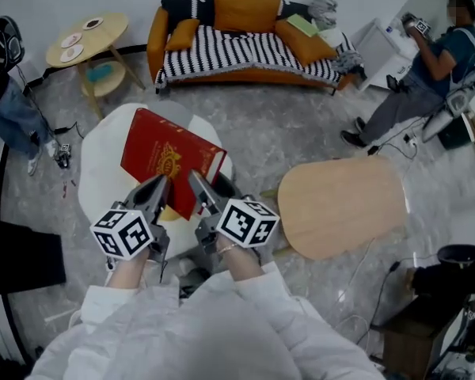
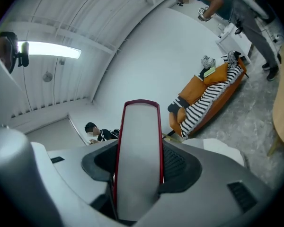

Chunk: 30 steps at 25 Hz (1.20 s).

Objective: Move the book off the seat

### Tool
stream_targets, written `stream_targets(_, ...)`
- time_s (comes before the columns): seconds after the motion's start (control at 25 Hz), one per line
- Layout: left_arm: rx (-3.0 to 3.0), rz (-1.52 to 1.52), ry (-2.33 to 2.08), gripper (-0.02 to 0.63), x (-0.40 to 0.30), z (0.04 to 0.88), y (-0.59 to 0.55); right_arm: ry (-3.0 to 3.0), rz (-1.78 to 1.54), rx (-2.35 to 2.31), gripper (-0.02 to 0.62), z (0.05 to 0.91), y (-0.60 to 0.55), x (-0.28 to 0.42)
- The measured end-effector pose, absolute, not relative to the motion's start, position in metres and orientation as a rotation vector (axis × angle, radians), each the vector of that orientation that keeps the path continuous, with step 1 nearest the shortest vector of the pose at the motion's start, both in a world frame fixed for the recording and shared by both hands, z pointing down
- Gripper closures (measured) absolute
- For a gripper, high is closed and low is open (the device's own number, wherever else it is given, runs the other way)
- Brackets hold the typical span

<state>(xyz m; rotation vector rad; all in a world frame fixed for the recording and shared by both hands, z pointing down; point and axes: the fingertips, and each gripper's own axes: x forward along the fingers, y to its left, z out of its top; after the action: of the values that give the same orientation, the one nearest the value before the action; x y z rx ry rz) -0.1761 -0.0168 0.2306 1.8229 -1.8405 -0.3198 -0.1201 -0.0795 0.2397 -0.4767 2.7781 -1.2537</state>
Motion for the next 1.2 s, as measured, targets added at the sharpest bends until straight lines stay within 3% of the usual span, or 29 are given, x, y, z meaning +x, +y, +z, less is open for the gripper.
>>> stream_targets(0.52,1.889,-0.261,-1.8,0.6,-0.125,0.226,-0.086,2.791,-1.175,-0.551,0.347,0.235,-0.133,-0.066)
stream_targets(1.2,2.146,-0.175,-1.457,0.6,0.093,0.22,-0.223,2.579,-1.065,-0.978,0.347,0.227,-0.252,0.16)
